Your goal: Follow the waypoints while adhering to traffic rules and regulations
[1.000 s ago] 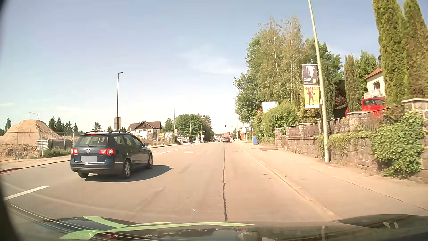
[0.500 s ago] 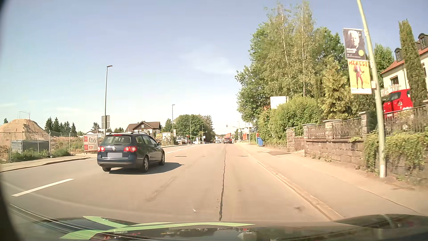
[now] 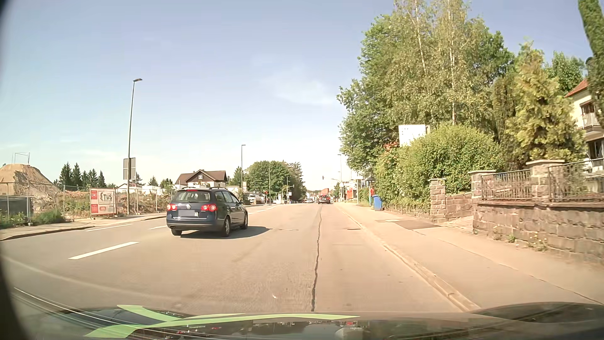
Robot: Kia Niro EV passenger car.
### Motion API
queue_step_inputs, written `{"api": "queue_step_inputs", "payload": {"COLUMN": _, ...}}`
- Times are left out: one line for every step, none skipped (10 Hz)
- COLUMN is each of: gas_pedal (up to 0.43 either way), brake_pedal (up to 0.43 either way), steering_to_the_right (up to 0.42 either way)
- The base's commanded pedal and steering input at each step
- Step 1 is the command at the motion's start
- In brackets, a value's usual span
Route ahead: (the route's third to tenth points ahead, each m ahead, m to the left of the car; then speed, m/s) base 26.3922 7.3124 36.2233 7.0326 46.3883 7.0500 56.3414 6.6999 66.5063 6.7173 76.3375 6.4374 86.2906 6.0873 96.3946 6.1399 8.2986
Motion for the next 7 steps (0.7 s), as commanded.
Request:
{"api": "queue_step_inputs", "payload": {"gas_pedal": 0.000, "brake_pedal": 0.000, "steering_to_the_right": -0.007}}
{"api": "queue_step_inputs", "payload": {"gas_pedal": 0.000, "brake_pedal": 0.000, "steering_to_the_right": -0.007}}
{"api": "queue_step_inputs", "payload": {"gas_pedal": 0.000, "brake_pedal": 0.000, "steering_to_the_right": -0.006}}
{"api": "queue_step_inputs", "payload": {"gas_pedal": 0.000, "brake_pedal": 0.000, "steering_to_the_right": -0.006}}
{"api": "queue_step_inputs", "payload": {"gas_pedal": 0.000, "brake_pedal": 0.000, "steering_to_the_right": -0.006}}
{"api": "queue_step_inputs", "payload": {"gas_pedal": 0.008, "brake_pedal": 0.000, "steering_to_the_right": -0.007}}
{"api": "queue_step_inputs", "payload": {"gas_pedal": 0.008, "brake_pedal": 0.000, "steering_to_the_right": -0.007}}
